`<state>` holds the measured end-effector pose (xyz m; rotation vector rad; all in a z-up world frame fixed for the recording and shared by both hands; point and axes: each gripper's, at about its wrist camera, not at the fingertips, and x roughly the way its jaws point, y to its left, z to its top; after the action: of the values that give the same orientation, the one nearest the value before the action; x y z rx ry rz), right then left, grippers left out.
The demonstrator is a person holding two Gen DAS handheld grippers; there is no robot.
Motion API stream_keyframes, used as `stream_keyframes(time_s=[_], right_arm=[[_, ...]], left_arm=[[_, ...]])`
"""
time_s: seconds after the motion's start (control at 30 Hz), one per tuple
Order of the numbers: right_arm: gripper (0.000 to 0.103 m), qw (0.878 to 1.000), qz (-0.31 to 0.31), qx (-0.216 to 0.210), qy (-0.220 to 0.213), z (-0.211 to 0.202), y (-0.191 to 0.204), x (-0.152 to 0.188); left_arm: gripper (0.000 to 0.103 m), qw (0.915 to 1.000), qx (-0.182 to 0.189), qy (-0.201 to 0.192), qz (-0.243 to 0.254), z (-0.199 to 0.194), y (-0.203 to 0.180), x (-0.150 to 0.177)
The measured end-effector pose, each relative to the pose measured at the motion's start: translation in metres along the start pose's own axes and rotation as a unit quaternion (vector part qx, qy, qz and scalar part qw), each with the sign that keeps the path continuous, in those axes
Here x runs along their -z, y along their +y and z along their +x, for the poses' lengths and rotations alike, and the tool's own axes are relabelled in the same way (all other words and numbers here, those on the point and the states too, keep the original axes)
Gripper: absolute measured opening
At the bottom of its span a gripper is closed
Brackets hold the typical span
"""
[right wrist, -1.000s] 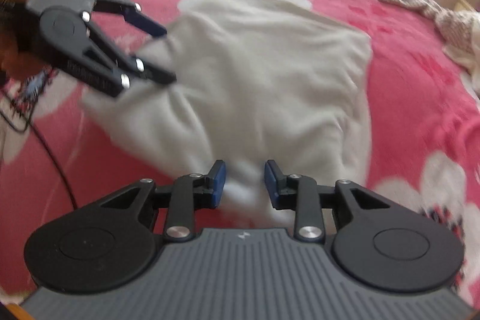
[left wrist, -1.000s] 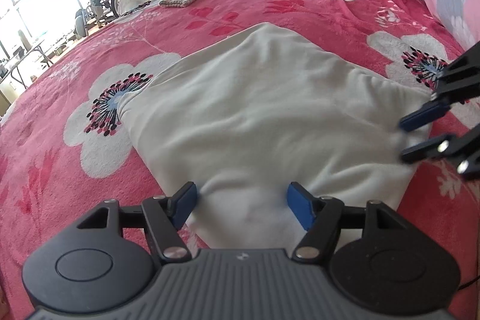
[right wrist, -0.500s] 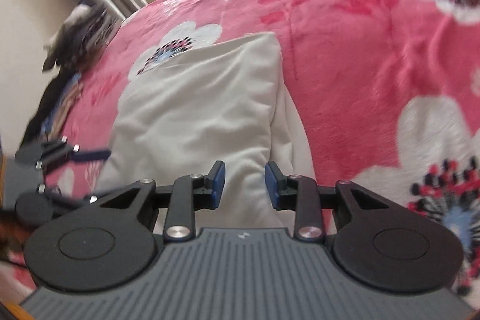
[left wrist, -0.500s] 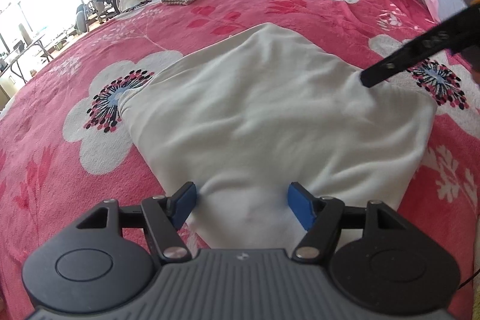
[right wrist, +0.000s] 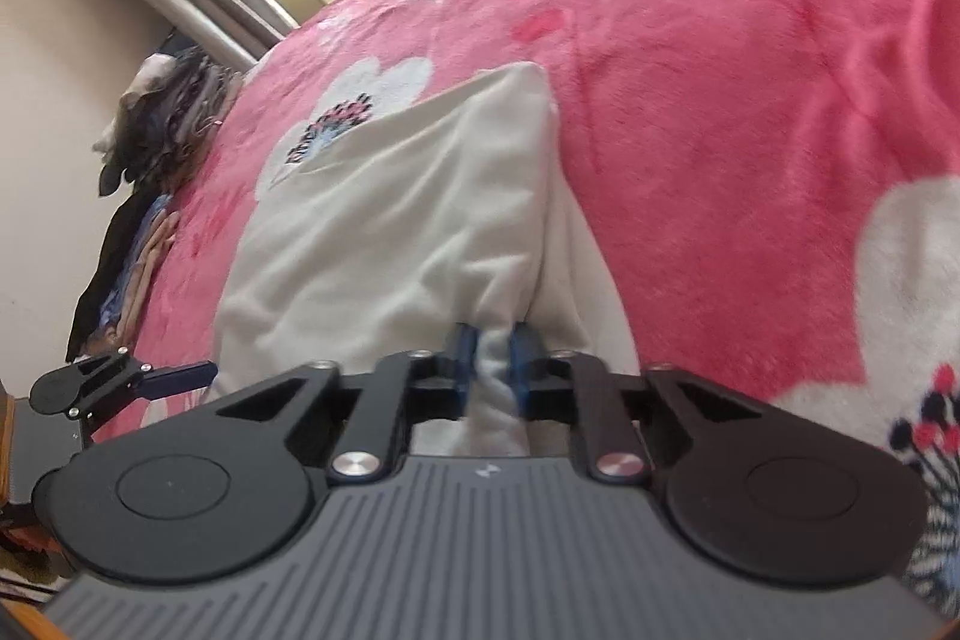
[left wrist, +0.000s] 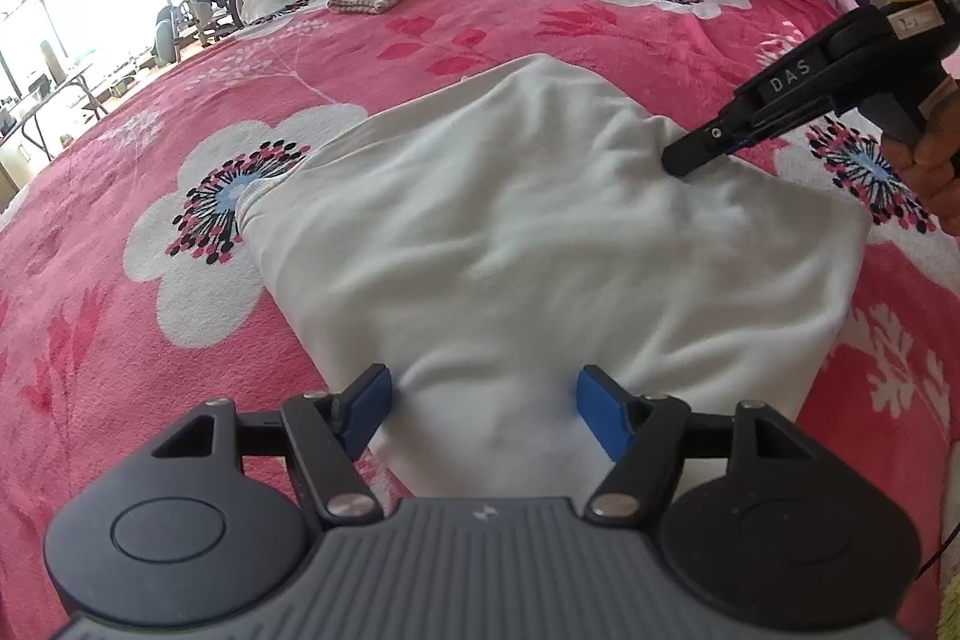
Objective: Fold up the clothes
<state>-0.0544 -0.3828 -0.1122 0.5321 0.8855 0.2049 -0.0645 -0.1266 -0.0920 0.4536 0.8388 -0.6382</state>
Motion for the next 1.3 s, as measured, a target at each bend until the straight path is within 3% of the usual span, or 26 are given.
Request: stream_keyframes(time_s=[0.17,0.47,0.73,0.87,1.03,1.13,1.23,1.3], right_arm=[[0.006,0.995,-0.08,0.03,-0.056,-0.02,0.025,-0.008],[0.007,0.977,-0.186,0.1,-0.031,0.02,0.022,0.006],[0.012,0.971,-0.18,0.148,-0.054,-0.023,0.029,-0.001],[0.014,0.975,-0.181,0.111,-0.072,-0.047,0.041,0.006],[0.012,0.972,-0.195,0.13,-0.011,-0.034,0.03,0.033],[0.015,0.971,-0.193,0.142,0.021,-0.028,0.022,0.045],[0.014,0.961,-0.222,0.163,-0.004,-0.033,0.04,0.029],[0.014,0.957,-0.251,0.147,-0.024,-0.033,0.057,0.018]], left_arm=[[0.069,0.9999,0.003,-0.013,-0.008,-0.004,0.001,-0.008],[0.07,0.9993,-0.01,-0.021,0.029,0.003,-0.014,-0.011],[0.07,0.9988,-0.015,-0.025,0.039,0.004,-0.016,-0.004],[0.07,0.9989,-0.013,-0.025,0.038,0.004,-0.015,-0.004],[0.07,0.999,-0.009,-0.027,0.035,0.004,-0.013,-0.002],[0.07,0.999,-0.008,-0.027,0.034,0.003,-0.013,-0.002],[0.07,0.9991,-0.006,-0.028,0.032,0.004,-0.011,-0.001],[0.07,0.9992,-0.006,-0.028,0.03,0.004,-0.011,-0.001]])
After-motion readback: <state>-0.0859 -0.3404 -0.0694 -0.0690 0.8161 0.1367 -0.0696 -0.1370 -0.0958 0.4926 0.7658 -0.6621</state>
